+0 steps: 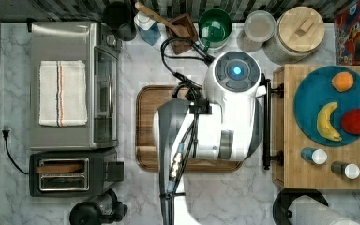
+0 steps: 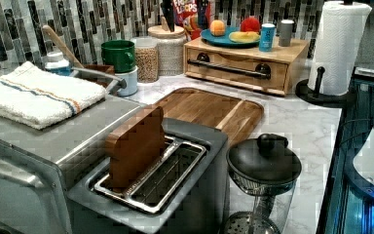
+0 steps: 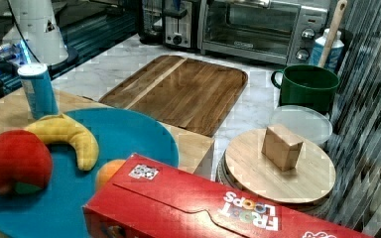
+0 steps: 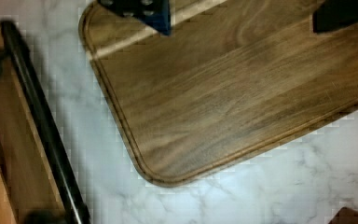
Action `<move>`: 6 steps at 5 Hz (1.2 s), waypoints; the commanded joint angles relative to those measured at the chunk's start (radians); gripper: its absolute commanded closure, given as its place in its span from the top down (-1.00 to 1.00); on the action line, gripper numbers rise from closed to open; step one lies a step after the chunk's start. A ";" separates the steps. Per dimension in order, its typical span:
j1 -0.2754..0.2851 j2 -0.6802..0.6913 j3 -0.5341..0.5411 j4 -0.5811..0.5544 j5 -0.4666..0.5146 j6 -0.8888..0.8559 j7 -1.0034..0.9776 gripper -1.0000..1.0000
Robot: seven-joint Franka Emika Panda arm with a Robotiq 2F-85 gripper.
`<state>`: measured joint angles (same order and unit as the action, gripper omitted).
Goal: Open the drawer.
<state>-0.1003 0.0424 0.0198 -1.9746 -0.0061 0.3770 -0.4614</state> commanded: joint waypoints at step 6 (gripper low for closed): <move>-0.151 0.106 -0.083 -0.099 -0.092 0.294 -0.503 1.00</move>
<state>-0.2617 0.1179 -0.0878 -2.1016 -0.1006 0.6489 -0.8589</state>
